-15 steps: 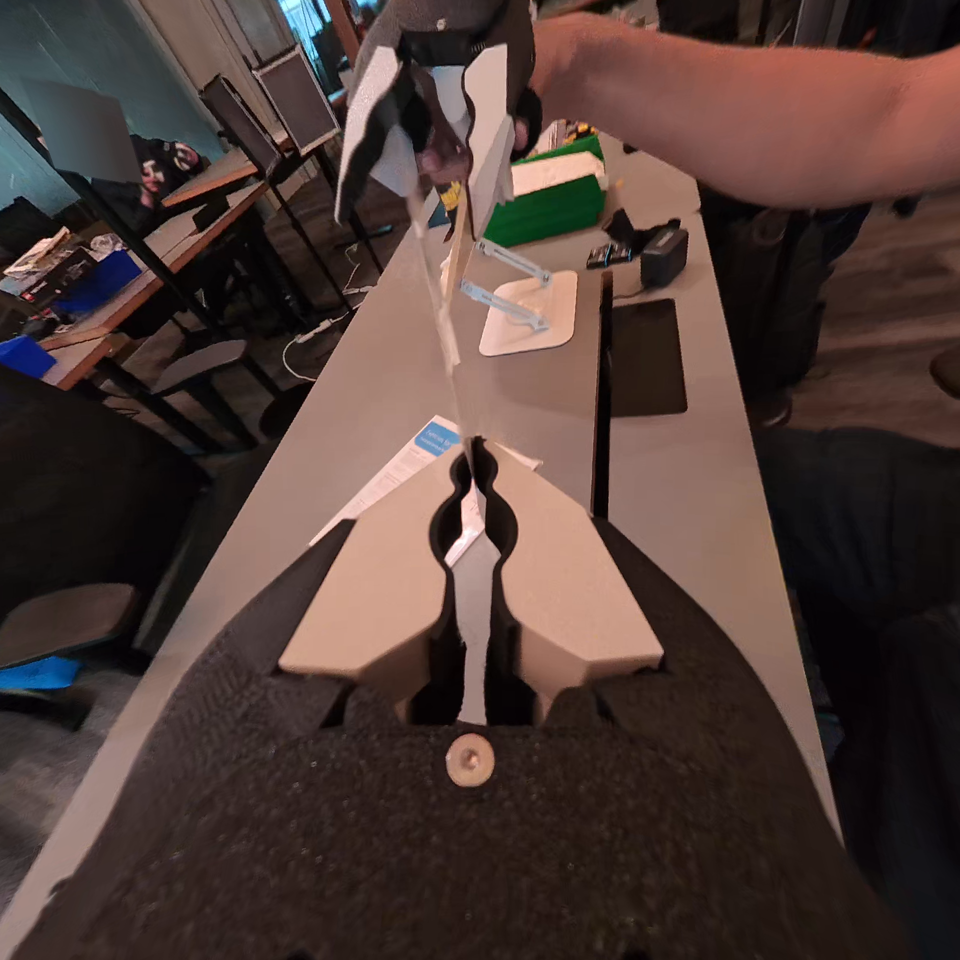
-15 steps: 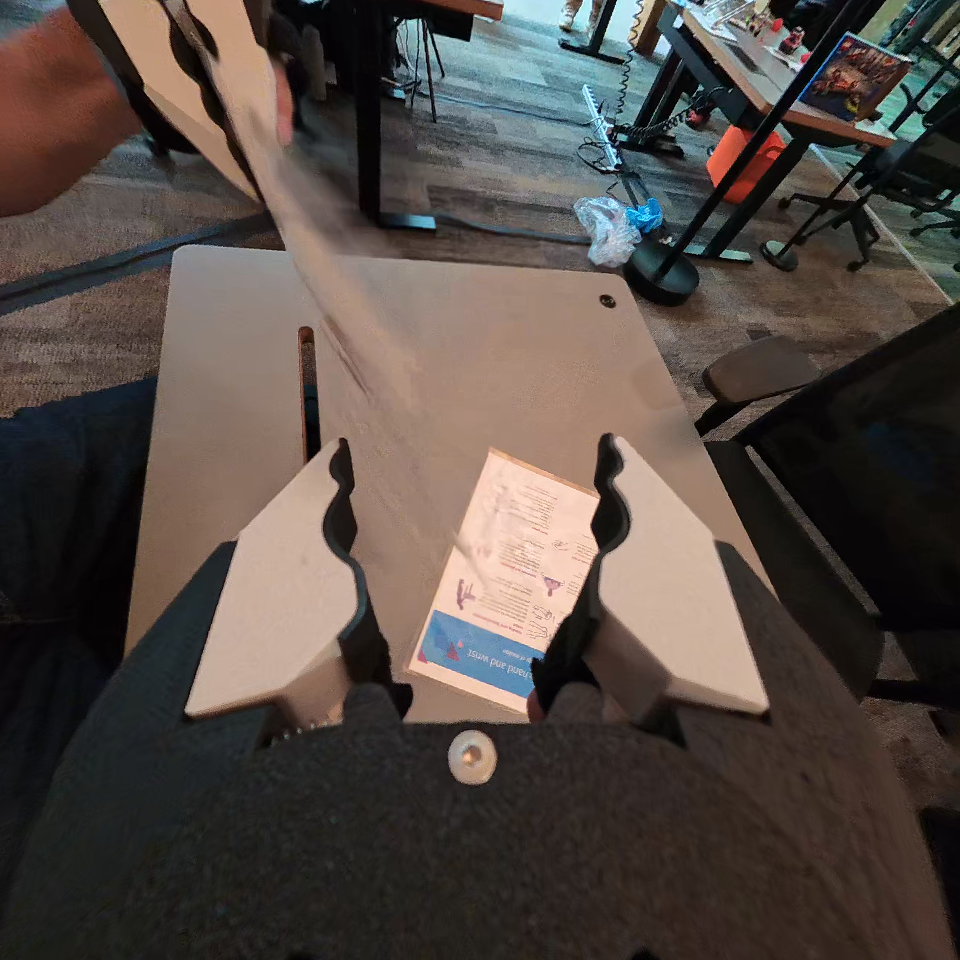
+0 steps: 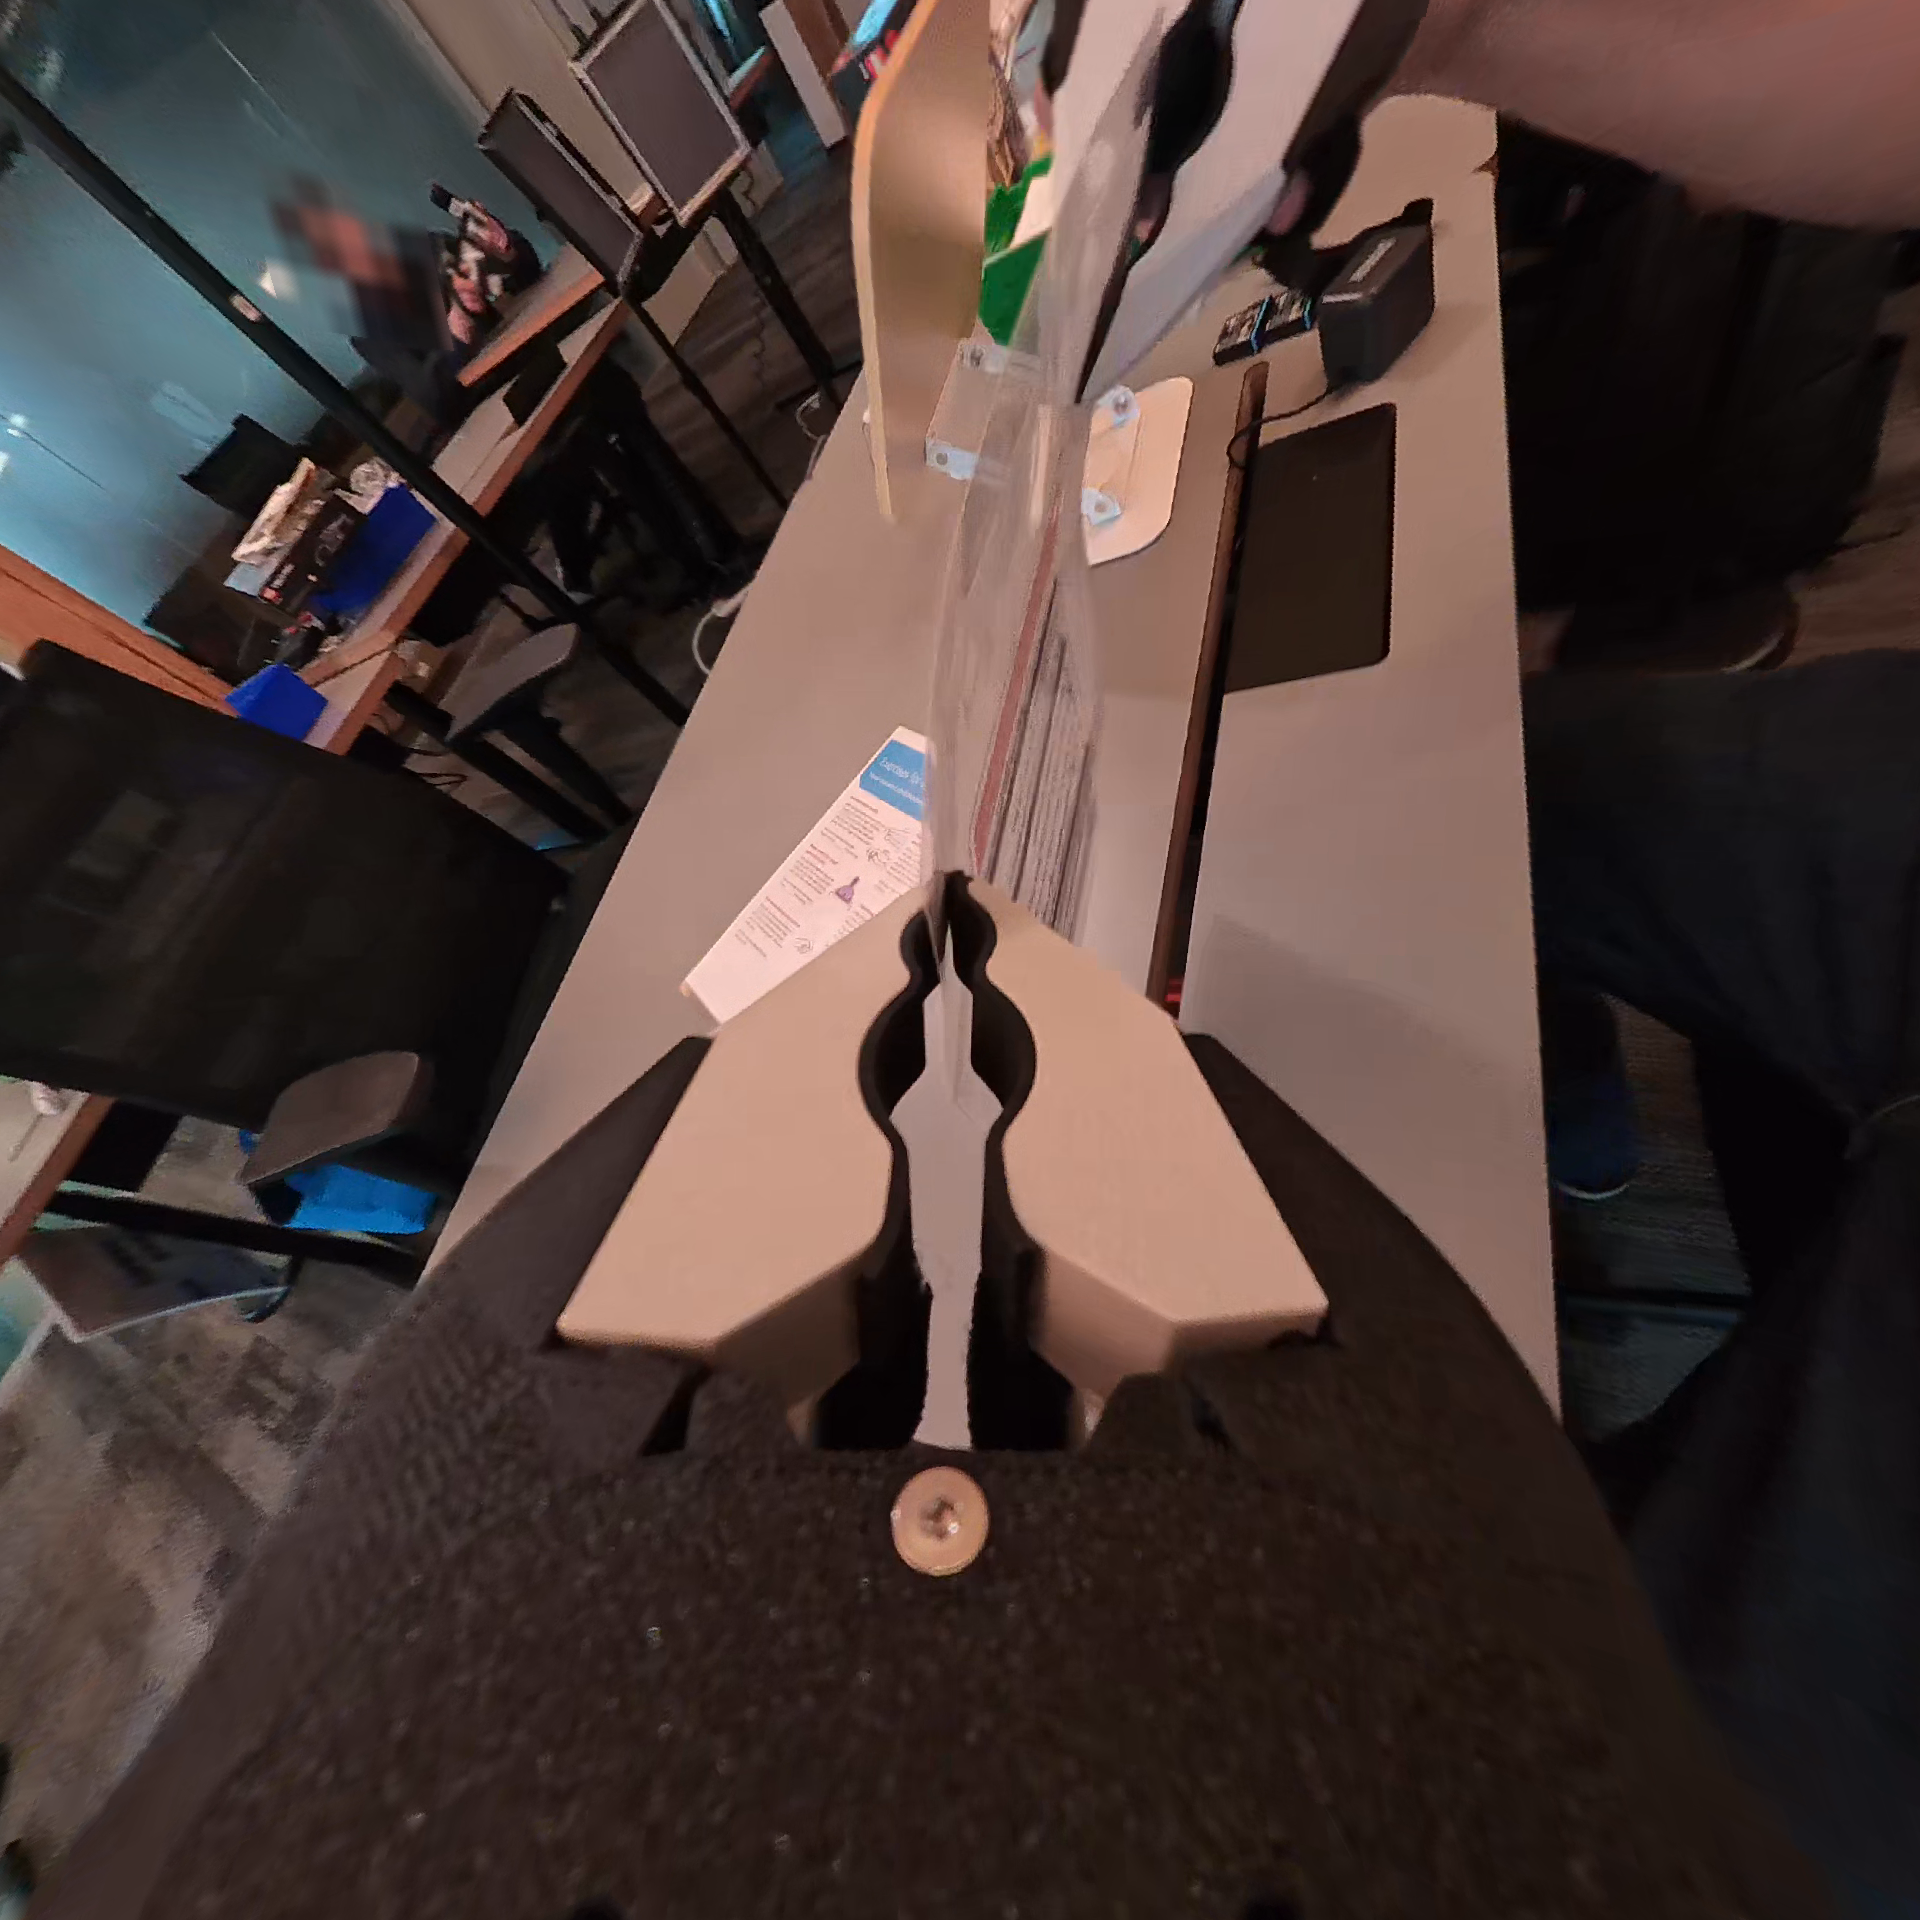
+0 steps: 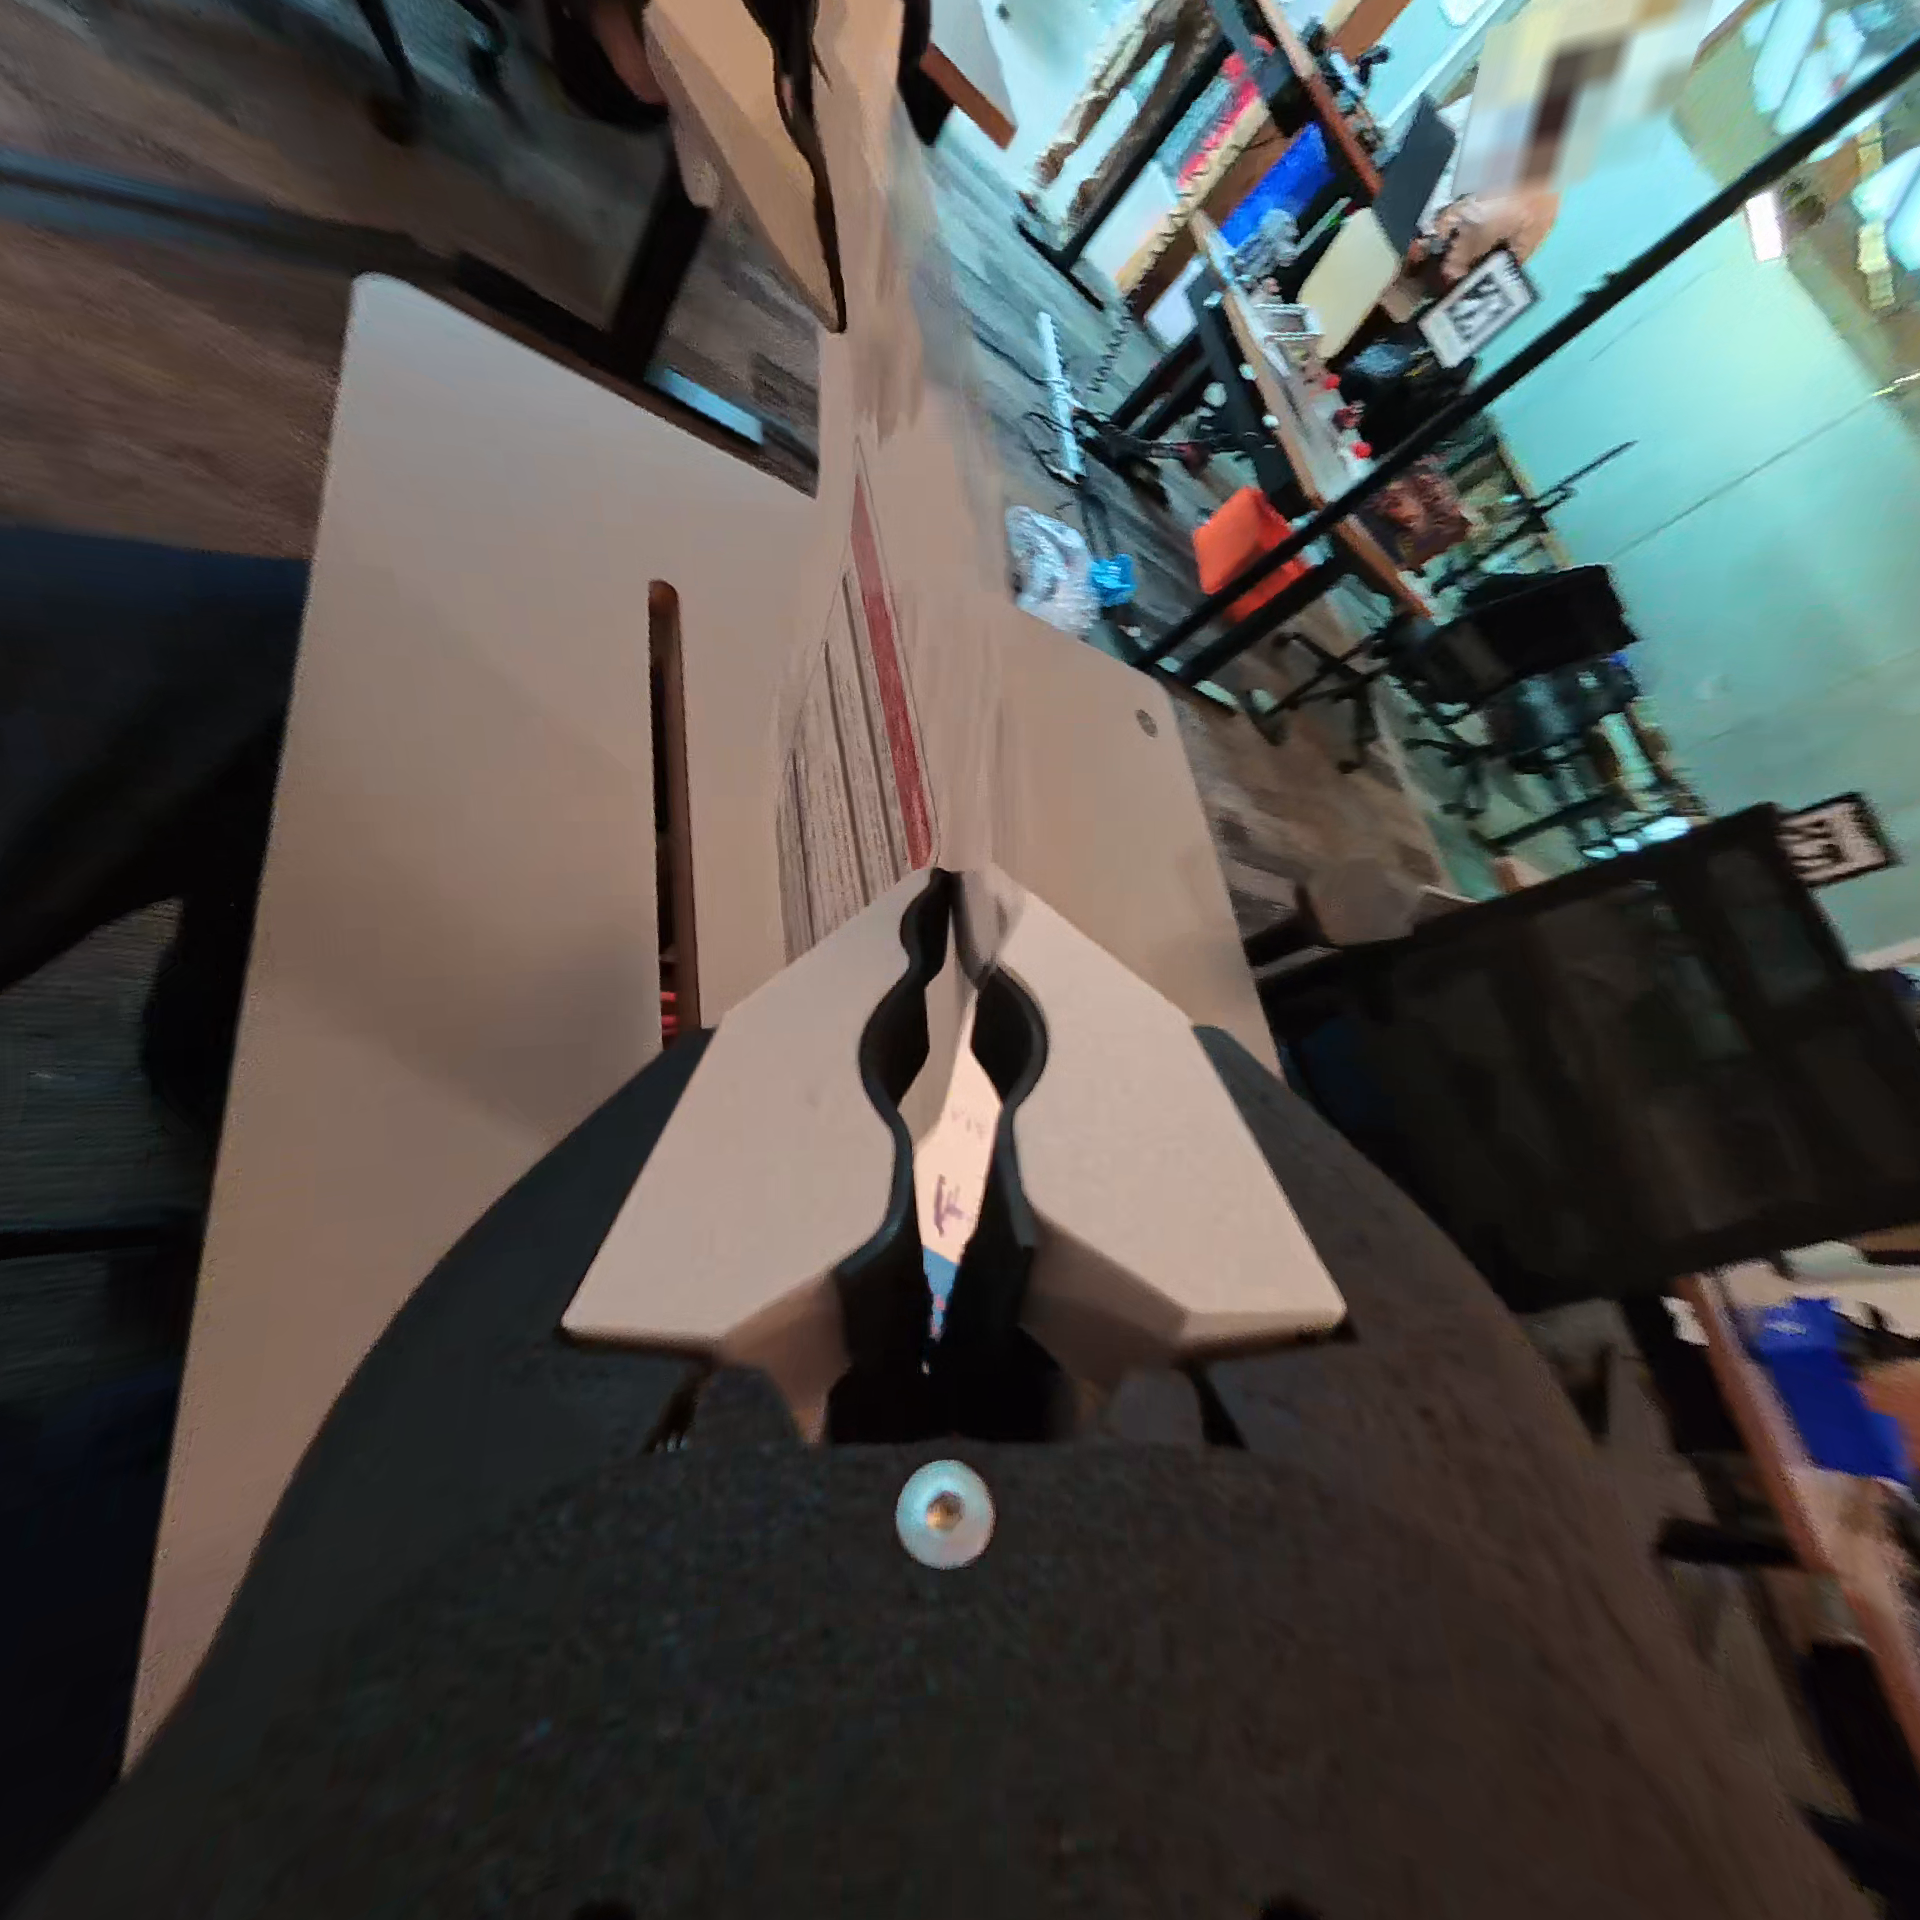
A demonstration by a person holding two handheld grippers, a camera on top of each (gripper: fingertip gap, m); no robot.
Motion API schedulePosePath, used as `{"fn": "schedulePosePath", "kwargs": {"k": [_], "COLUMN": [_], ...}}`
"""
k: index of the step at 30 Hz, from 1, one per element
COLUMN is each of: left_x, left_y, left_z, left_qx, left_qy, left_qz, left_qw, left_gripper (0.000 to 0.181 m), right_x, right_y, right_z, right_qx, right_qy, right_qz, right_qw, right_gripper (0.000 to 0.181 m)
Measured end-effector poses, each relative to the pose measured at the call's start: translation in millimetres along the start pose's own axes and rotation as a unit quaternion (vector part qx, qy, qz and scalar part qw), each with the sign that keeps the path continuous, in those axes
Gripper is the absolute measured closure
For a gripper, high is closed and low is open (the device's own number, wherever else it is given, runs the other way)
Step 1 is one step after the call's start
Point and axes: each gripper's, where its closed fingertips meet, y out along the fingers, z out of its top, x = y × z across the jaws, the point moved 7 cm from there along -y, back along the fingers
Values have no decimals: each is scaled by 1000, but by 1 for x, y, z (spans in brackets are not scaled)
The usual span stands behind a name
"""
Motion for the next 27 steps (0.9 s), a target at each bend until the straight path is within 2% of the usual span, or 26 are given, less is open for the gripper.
{"fn": "schedulePosePath", "kwargs": {"k": [3, 7, 12, 20, 27], "left_x": [28, 58, 87, 110, 106], "left_y": [1, 2, 8, 20, 33], "left_z": [-6, -10, -17, -26, -39], "left_qx": [-7, 4, 1, -33, -53], "left_qy": [18, -1, -25, -47, -49], "left_qz": [26, 53, 73, 60, 56], "left_qw": [999, 999, 997, 997, 996], "left_gripper": [181, 181, 181, 181, 181], "right_x": [-31, -62, -95, -110, -108], "right_y": [-8, -14, -15, -14, -3], "right_z": [0, -5, -20, -38, -55], "right_qx": [-7, -12, -25, -52, -65], "right_qy": [-15, -10, 15, 53, 74], "right_qz": [-58, -113, -131, -121, -104], "right_qw": [998, 993, 991, 990, 990], "right_gripper": [181, 181, 181, 181, 181]}}
